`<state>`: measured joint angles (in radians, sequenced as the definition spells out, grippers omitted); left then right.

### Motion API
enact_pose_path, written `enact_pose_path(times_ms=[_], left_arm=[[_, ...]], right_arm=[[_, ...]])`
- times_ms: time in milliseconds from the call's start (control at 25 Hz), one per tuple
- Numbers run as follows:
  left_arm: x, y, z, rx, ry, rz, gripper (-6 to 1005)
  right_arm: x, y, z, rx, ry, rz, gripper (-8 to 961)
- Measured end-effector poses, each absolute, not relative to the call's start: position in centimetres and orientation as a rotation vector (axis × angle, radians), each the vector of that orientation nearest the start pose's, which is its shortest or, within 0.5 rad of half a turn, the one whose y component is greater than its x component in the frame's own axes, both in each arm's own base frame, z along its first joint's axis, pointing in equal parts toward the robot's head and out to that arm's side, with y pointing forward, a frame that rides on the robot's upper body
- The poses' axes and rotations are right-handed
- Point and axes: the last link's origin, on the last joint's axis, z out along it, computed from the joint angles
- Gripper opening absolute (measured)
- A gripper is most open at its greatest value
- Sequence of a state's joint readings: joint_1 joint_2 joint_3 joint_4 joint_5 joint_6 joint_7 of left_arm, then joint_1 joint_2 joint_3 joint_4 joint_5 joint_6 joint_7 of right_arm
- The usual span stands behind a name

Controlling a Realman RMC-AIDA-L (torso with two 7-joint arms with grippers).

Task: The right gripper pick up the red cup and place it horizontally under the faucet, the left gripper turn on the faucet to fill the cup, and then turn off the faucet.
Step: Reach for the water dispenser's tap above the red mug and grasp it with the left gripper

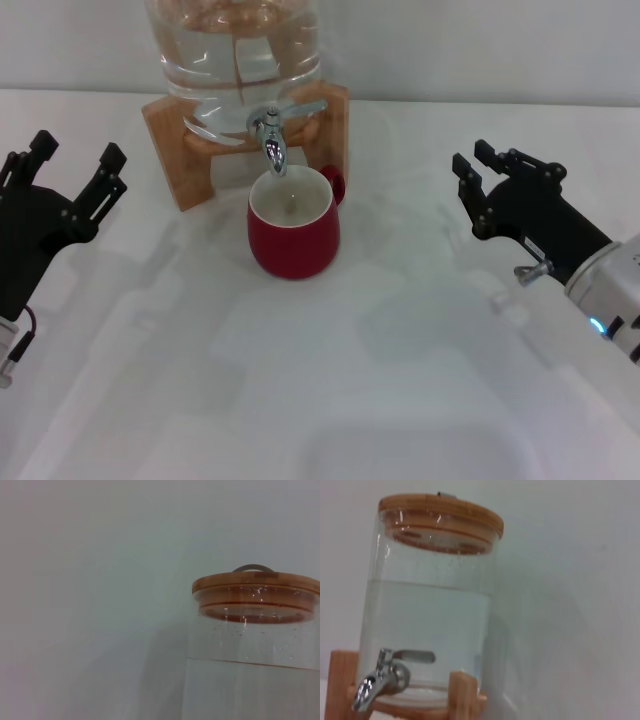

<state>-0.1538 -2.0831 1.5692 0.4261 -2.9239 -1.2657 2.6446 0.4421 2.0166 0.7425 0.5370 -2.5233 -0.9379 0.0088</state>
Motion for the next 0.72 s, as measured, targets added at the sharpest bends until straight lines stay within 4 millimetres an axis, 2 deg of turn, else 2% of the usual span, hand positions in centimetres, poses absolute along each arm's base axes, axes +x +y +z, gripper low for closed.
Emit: enact_pose_path(times_ms=[160,360,720], left_arm=[[-32.1,28.0,0.2,-1.728,-0.518,-0.955,860],[-31.9,28.1,0.0,-1.743,-0.513,-0.954,860],[-31.6,28.2,-0.1,-1.753,-0.497,-0.966,860]], right_arm=[[24.7,33.7,-7.4,-2.006,0.329,0.727,245],[25.4,33.0,-7.5,-2.003,0.35,0.714,393],[25.7,32.3,-7.5,-1.996,0.356,0.729,518]])
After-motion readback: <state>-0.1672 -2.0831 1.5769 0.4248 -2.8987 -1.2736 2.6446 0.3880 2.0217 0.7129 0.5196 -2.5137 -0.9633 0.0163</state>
